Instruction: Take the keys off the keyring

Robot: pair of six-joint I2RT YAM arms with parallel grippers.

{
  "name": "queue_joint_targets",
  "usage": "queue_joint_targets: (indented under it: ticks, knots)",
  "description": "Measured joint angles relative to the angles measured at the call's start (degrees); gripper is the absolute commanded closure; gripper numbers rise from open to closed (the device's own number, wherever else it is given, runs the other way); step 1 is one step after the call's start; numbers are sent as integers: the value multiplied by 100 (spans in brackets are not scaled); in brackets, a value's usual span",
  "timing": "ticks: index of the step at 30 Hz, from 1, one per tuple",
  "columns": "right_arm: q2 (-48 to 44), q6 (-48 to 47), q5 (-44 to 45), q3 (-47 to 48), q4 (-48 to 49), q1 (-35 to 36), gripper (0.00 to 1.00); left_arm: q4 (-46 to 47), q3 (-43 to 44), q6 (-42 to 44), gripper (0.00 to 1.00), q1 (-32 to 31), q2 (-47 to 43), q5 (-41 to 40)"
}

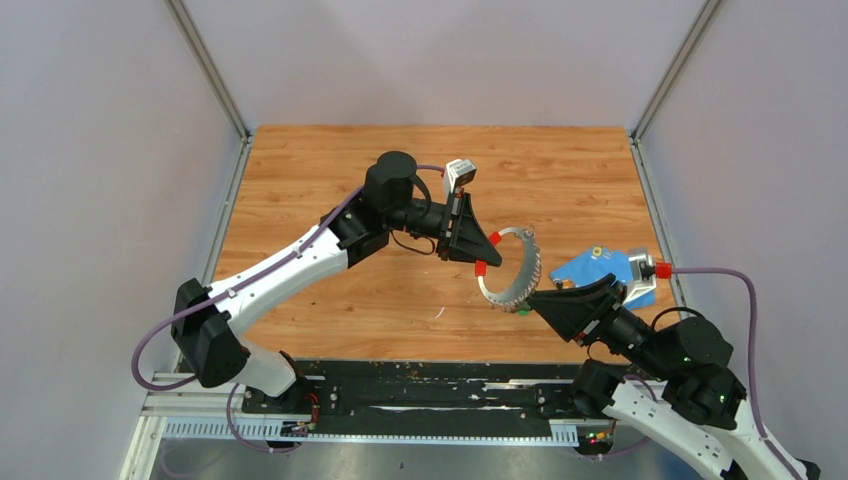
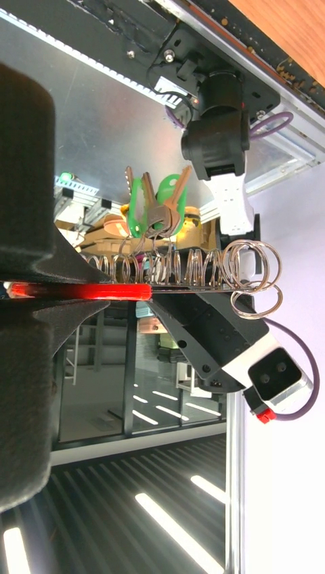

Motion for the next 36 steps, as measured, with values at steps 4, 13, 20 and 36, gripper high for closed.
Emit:
queue_joint_targets:
  ticks: [4,13,20,36]
  knots:
    - [85,94,-17,162,-96,0,65,0,2,0,100,0,2,4]
    - [175,306,-28,304,-645,0,67,0,2,2,100,0,2,13]
    - [92,378,-72,413,-887,0,67,0,2,2,100,0,2,13]
    - [315,704,-138,350,-824,0,68,0,2,4,100,-2,2,9]
